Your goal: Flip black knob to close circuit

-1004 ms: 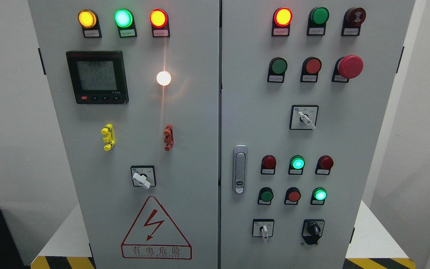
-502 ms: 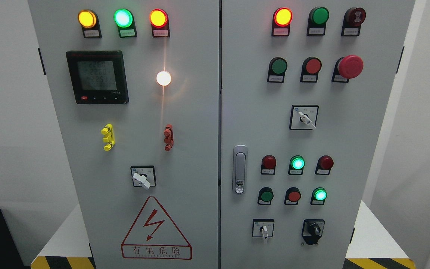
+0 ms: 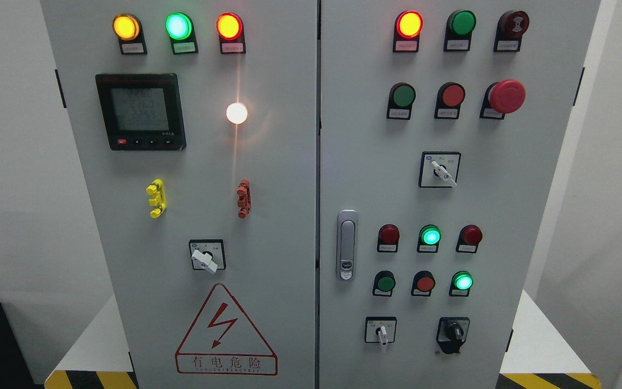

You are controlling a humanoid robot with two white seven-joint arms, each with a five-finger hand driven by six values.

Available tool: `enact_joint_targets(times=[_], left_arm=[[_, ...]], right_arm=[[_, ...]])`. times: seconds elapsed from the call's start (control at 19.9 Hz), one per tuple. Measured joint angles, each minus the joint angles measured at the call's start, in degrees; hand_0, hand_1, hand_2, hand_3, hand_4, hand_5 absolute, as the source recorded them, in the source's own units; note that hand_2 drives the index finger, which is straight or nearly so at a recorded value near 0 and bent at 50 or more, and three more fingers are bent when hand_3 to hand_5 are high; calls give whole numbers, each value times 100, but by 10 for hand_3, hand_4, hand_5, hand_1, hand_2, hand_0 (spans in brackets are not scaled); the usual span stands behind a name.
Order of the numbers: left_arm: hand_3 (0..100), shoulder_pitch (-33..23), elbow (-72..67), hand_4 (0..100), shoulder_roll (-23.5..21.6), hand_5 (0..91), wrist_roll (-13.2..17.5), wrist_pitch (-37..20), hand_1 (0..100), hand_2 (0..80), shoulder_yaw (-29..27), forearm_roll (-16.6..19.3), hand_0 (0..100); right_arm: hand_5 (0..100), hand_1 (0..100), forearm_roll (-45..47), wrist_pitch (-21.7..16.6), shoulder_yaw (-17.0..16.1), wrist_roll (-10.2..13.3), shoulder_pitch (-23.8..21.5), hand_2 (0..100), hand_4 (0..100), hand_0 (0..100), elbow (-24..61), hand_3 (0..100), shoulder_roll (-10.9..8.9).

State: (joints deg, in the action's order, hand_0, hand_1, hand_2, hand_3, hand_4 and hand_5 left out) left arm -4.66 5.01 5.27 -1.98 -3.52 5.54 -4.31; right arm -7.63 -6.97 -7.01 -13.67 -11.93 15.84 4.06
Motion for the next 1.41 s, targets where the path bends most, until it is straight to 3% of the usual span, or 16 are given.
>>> enact_joint_targets(times=[0.1,0.35,0.5,0.6,0.65,0.75,0.85,0.95,1.2,1.41], left_arm=[[0,0,0,0,0,0,0,0,556,0,0,0,120],[0,0,0,0,0,0,0,0,556,0,0,0,120],[0,0,0,0,0,0,0,0,556,0,0,0,120],[0,0,0,0,0,0,0,0,556,0,0,0,120],[0,0,0,0,0,0,0,0,556,0,0,0,120],[0,0,0,0,0,0,0,0,556,0,0,0,120],[0,0,0,0,0,0,0,0,556,0,0,0,120],[0,0,0,0,0,0,0,0,556,0,0,0,120],[0,0,0,0,0,0,0,0,556,0,0,0,120],[0,0,0,0,0,0,0,0,556,0,0,0,120]], right_arm=[[0,114,-142,248,3,-3,-28,0,0,0,270,0,-5],[0,119,-775,643,-4,-9,-39,51,32,0,1071,122,-34],[0,121,-1299,728,-13,54,-31,127,127,0,1607,223,-59],[0,129,-1673,753,-20,75,-25,252,261,0,2005,357,-72],[0,130,-1900,761,-26,77,-23,271,278,0,2221,381,-79],[148,131,-2293,766,-43,82,-18,424,424,0,2654,580,-87],[217,130,-2710,766,-46,84,-14,509,466,0,3068,660,-88],[282,123,-3092,766,-47,96,-10,569,520,0,3489,705,-78],[568,116,-3932,762,-39,63,-2,753,692,0,4589,842,-40],[717,104,-4549,787,-41,-23,51,860,813,0,5466,959,1]])
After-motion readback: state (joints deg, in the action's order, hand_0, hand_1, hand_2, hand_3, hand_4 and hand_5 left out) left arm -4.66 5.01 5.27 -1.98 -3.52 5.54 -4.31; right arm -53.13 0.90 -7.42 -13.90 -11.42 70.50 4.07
